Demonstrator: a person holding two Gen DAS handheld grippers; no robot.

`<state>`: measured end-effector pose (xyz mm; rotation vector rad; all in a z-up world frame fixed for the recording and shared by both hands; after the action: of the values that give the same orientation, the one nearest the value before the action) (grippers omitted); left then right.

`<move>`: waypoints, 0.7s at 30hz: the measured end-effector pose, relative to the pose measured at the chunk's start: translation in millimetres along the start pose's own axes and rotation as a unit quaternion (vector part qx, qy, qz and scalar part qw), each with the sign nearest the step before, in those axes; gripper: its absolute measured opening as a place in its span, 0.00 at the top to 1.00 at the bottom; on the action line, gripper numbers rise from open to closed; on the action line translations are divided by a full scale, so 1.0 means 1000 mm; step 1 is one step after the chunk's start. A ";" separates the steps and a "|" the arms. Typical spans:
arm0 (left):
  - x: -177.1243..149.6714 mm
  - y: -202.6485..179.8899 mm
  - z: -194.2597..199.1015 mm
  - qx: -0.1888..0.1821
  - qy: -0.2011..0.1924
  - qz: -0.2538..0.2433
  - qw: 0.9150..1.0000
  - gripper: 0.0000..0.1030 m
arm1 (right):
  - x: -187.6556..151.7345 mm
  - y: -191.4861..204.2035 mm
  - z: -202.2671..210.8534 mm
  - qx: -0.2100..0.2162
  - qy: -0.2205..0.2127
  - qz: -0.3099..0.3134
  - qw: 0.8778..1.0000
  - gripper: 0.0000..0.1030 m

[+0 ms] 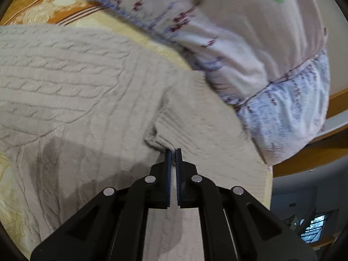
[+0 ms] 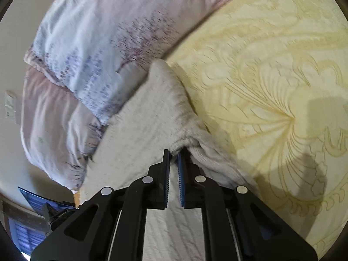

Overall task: Fold small clothes
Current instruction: 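Grasp the other sleeve cuff with the left tool, then fold the held sleeve with the left tool across the body and release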

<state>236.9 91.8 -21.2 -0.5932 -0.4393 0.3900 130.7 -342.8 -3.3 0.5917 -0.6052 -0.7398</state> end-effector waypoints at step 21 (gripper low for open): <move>0.006 0.175 0.198 0.078 -0.158 0.120 0.977 0.44 | -0.036 0.064 0.008 -0.001 0.005 0.164 0.986 0.48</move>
<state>103.9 316.2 20.7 -0.4320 -0.6374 0.7492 131.6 -279.4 35.1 0.4779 -0.6729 -0.4282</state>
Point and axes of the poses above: each gripper's, at about its wrist camera, not at the fingertips, and z roughly against the way its jaws point, y to its left, x to its top, the point moved 2 cm from there along -z, roughly the way its jaws point, and after that the axes turned 2 degrees about x, right-handed, at the moved point
